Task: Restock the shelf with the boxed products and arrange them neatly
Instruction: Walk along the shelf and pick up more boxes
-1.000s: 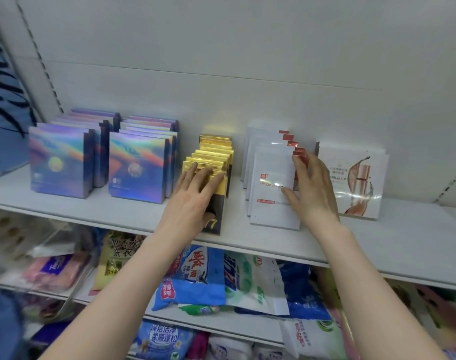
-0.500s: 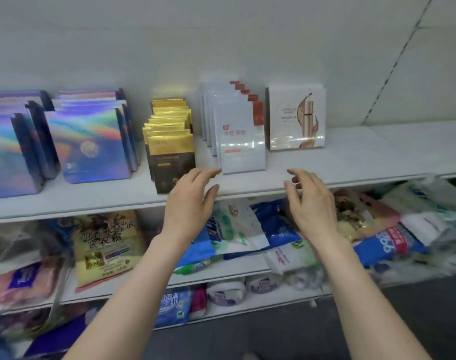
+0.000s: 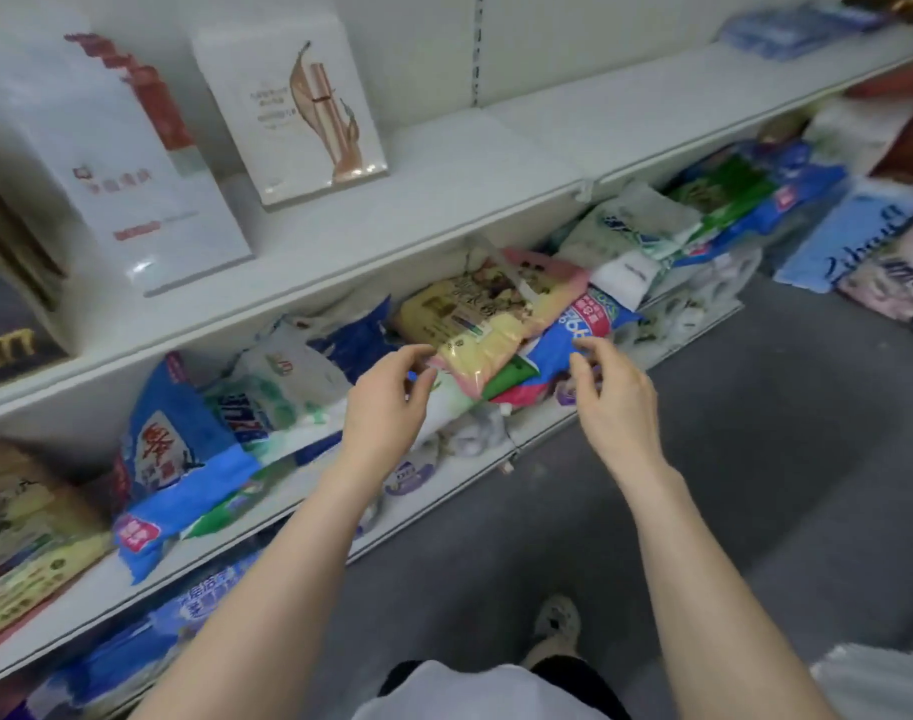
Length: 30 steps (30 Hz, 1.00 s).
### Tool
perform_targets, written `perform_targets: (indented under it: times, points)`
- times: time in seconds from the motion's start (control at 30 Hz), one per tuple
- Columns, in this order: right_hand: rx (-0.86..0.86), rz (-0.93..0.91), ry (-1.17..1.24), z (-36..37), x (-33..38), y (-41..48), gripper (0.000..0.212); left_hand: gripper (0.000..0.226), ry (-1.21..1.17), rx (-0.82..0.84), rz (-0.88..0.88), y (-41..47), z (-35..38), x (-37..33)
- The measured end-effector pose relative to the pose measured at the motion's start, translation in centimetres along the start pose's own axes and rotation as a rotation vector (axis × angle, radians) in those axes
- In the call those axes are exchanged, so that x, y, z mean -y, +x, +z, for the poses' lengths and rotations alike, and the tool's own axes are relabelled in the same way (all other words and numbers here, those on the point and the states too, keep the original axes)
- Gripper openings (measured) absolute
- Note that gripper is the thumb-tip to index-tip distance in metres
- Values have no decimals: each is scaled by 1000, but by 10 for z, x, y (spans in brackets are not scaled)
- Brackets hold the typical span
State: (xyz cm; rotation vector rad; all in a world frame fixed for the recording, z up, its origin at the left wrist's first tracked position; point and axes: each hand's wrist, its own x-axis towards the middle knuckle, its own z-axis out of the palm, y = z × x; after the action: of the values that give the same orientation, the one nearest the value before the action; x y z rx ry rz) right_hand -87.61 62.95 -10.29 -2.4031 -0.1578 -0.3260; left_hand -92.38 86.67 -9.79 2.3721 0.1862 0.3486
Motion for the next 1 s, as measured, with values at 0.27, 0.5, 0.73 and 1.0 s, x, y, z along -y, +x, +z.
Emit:
perform_targets:
  times: [0.27,0.5,0.73,1.0]
  points:
    - [-35,123,-129,-97,-150,74,26,23,-71,108,113,86,158,-120]
    - [-79,177,-193,-174,-238,161,28,28,-98,176,243,177,251,-230]
    - [-147,178,-214,-210,-305,264,29,30,-121,200,391,287,325,-317]
    - [-208,142,-206,-247,-370,437,32,31,-150,136,486,460,394,-406]
